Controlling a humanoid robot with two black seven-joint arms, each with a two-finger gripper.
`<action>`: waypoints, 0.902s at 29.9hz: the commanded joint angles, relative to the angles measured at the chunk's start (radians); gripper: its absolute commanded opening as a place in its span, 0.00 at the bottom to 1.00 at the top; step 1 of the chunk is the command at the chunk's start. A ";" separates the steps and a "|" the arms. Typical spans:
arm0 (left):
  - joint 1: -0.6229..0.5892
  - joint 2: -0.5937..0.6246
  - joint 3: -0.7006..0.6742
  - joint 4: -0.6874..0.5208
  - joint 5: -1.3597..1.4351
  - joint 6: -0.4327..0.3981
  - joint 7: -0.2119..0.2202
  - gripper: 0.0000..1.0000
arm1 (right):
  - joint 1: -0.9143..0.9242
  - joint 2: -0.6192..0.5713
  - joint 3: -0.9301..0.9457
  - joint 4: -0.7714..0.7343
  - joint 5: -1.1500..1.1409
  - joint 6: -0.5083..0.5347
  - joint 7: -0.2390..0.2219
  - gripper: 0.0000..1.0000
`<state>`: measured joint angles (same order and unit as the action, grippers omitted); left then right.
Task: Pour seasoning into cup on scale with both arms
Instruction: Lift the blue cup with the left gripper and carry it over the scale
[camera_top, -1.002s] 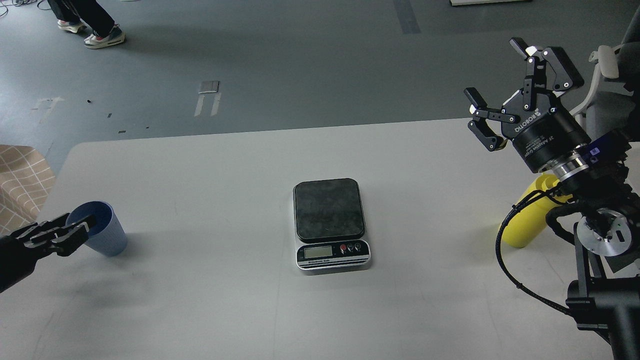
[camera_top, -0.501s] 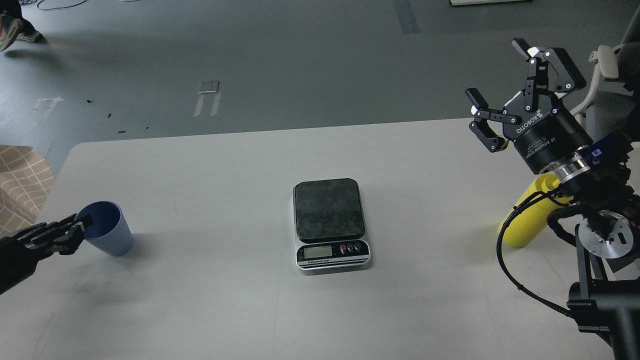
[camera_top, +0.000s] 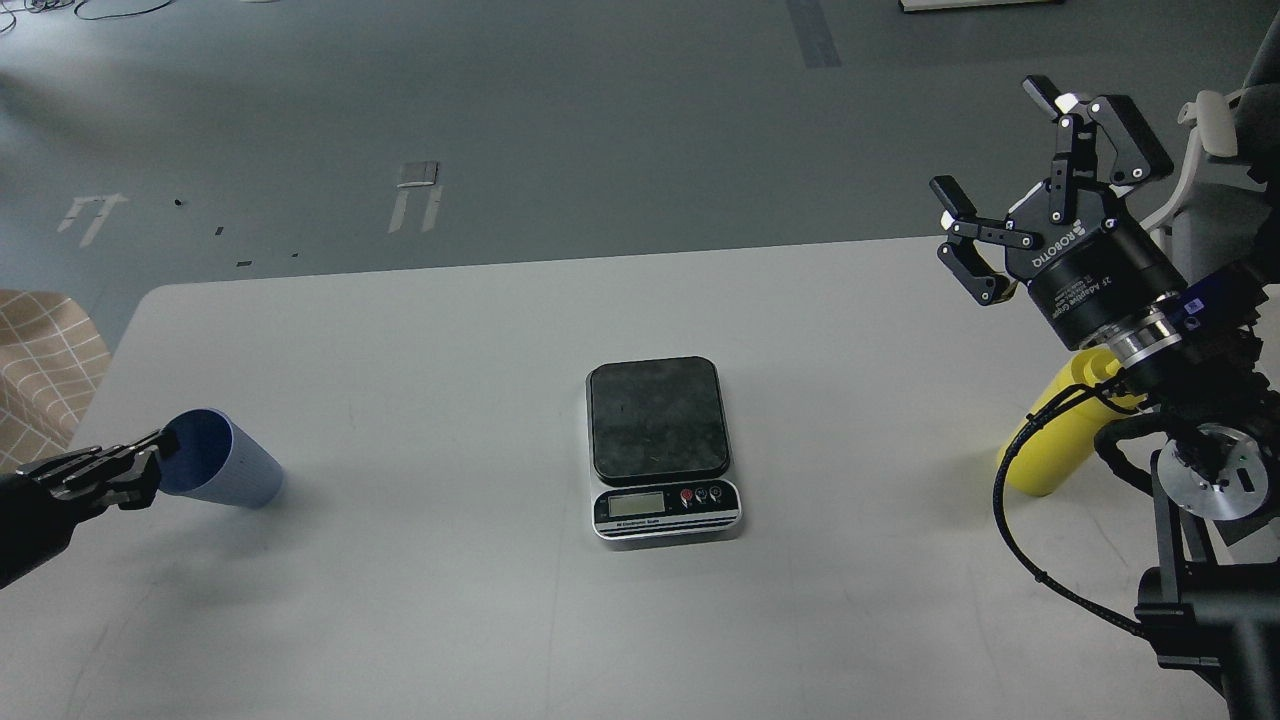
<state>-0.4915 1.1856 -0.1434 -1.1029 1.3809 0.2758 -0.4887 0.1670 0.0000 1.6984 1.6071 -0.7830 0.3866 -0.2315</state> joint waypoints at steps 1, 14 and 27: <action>-0.047 -0.001 -0.004 -0.002 0.001 -0.001 0.000 0.00 | -0.003 0.000 -0.002 -0.001 0.001 0.000 0.000 1.00; -0.321 -0.208 0.005 -0.026 0.388 -0.046 0.000 0.00 | -0.040 0.000 0.003 0.031 0.001 0.000 0.000 1.00; -0.573 -0.402 0.002 -0.092 0.431 -0.457 0.000 0.00 | -0.061 0.000 0.014 0.050 0.002 0.002 0.000 1.00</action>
<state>-1.0238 0.8226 -0.1407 -1.1934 1.8115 -0.1306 -0.4888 0.1076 0.0000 1.7143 1.6554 -0.7808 0.3885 -0.2315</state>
